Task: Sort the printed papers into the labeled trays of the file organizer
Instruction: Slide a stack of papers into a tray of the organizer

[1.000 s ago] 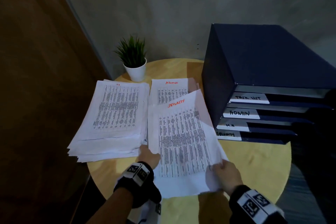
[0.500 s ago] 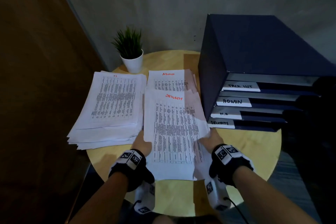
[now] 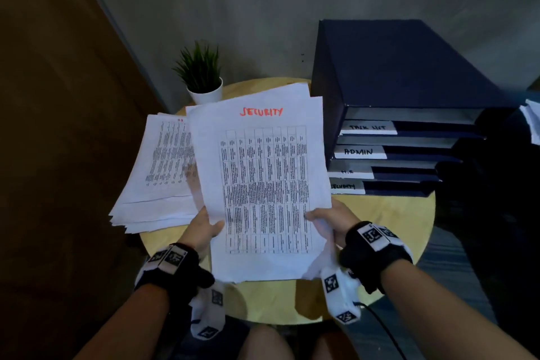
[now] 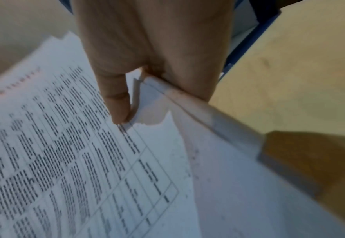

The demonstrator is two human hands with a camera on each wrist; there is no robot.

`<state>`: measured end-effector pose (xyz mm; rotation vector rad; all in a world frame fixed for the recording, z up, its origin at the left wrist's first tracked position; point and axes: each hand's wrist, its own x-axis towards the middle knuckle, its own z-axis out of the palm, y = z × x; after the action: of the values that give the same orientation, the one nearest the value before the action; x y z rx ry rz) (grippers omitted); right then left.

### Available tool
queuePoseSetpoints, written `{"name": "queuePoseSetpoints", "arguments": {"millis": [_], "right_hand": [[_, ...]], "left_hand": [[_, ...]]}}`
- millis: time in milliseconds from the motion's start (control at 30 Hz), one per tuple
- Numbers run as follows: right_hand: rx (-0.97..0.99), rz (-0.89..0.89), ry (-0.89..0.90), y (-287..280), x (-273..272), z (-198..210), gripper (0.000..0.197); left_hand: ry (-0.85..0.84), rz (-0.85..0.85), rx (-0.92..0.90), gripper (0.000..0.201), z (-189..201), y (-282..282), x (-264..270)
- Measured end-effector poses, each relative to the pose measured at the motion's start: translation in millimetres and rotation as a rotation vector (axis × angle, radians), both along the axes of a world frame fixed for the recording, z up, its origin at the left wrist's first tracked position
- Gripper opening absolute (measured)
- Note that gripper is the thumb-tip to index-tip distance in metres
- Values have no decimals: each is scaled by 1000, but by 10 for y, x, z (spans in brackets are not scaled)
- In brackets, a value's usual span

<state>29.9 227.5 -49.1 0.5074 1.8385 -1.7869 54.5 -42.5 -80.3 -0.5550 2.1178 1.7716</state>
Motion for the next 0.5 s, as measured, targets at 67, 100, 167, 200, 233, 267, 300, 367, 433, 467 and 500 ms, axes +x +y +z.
{"name": "queuePoseSetpoints", "arguments": {"millis": [67,100,167,200,233,267,300,367,433,467,500], "right_hand": [[63,52,28,-15,27,6,30],[100,74,46,-17,42,12,29],[174,117,103,2,86,23,29],[197,134,122,27,112,18,31],[204,148,140,60,148,15,31],[200,151,153,97,187,12,30],[187,141,161,129,233,21,29],[146,72,168,191,321,14,38],[101,-19,181,236,409,15,42],[89,-48,185,261,450,6,41],[98,-61,175,287,491,-9,41]], "left_hand": [[-5,33,120,52,159,44,42],[-27,26,163,50,224,59,69],[-44,-31,163,41,251,40,101],[-50,-80,134,39,241,36,104],[-56,-109,114,38,236,40,107],[-44,-129,104,38,203,36,89],[-50,-145,77,38,234,79,100],[-56,-190,26,38,270,204,126],[-77,-220,15,36,256,313,158],[-87,-221,9,38,230,341,166],[-99,-217,1,41,192,366,171]]}}
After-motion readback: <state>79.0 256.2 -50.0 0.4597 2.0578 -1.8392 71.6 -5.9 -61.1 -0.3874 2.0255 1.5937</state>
